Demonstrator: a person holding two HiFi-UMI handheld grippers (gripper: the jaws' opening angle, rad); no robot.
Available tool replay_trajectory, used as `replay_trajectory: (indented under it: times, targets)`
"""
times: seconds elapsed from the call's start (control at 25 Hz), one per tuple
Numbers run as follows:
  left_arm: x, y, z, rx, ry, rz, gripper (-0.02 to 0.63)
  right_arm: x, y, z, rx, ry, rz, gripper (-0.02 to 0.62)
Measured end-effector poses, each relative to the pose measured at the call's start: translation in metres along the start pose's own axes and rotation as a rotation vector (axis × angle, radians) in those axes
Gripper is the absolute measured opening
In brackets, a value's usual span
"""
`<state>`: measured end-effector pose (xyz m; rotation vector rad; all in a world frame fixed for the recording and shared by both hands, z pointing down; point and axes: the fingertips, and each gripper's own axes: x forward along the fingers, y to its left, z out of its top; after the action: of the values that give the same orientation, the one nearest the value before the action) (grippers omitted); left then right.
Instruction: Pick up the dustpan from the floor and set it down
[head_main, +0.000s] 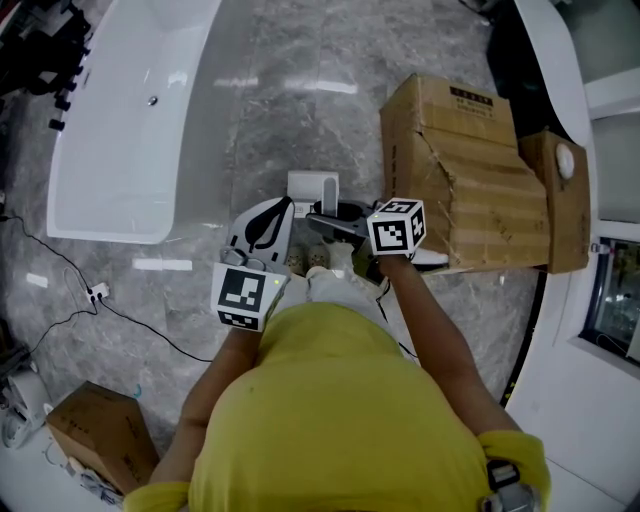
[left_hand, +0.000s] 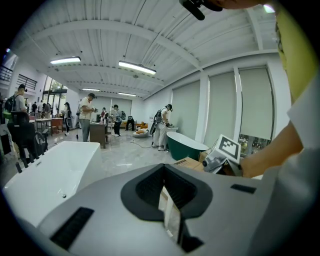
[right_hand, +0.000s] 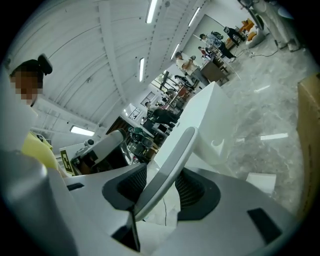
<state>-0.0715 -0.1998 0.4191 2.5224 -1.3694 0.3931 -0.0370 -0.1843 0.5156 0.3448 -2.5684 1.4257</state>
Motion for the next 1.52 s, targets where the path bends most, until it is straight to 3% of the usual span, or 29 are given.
replay_trajectory:
  times: [0.48, 0.72, 0.84, 0.96, 1.16, 1.32, 1.52]
  targets:
    - [-0.001, -0.003, -0.006, -0.002, 0.014, 0.005, 0.000, 0.017, -0.069, -0.028, 0.022, 0.068, -0.069, 0.176]
    - [-0.005, -0.004, -0.013, -0.008, 0.028, 0.006, 0.000, 0.023, -0.082, -0.031, 0.025, 0.107, -0.067, 0.181]
    - [-0.005, -0.005, -0.014, -0.012, 0.027, 0.004, 0.000, 0.023, -0.078, -0.030, 0.012, 0.122, -0.096, 0.205]
    - [-0.005, -0.004, -0.011, -0.011, 0.019, 0.003, 0.000, 0.013, -0.079, -0.029, 0.060, 0.097, -0.134, 0.276]
    - [-0.002, -0.006, -0.005, -0.006, 0.003, -0.008, 0.000, -0.029, -0.081, -0.032, 0.066, 0.038, -0.268, 0.321]
    - [0.002, -0.012, 0.003, 0.006, -0.015, -0.019, 0.000, -0.066, -0.068, -0.007, -0.016, -0.090, -0.387, 0.222]
    - [0.011, -0.017, 0.021, 0.037, -0.053, -0.033, 0.000, -0.096, -0.025, 0.063, -0.268, -0.290, -0.543, 0.054]
